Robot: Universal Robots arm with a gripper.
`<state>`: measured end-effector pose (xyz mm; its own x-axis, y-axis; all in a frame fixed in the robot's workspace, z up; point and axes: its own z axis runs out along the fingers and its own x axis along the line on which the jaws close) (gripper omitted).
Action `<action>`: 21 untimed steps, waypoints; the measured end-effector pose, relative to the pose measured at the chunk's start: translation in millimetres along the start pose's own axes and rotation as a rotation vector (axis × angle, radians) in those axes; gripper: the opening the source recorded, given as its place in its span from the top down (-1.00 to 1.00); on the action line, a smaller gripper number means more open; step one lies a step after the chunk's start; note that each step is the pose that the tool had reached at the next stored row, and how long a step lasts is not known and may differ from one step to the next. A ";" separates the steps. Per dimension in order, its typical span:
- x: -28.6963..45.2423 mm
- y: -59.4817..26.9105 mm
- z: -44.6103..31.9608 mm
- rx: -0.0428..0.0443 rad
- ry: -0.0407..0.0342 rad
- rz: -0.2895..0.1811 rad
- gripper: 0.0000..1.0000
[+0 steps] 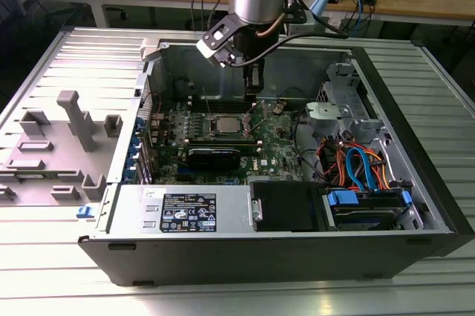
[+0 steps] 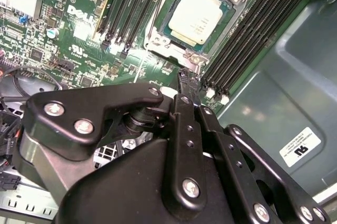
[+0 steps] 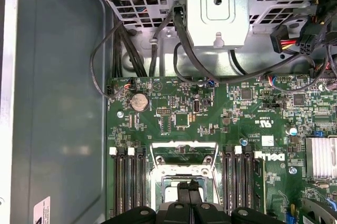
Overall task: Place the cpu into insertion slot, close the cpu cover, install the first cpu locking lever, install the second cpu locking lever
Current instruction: 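Close the cpu cover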
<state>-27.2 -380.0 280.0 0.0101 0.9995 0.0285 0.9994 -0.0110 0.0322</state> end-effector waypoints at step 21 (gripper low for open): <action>0.1 5.7 0.2 0.0000 0.0000 0.000 0.79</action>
<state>-21.5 -380.0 280.0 0.0101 0.9995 0.0285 0.9994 -0.0110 0.0322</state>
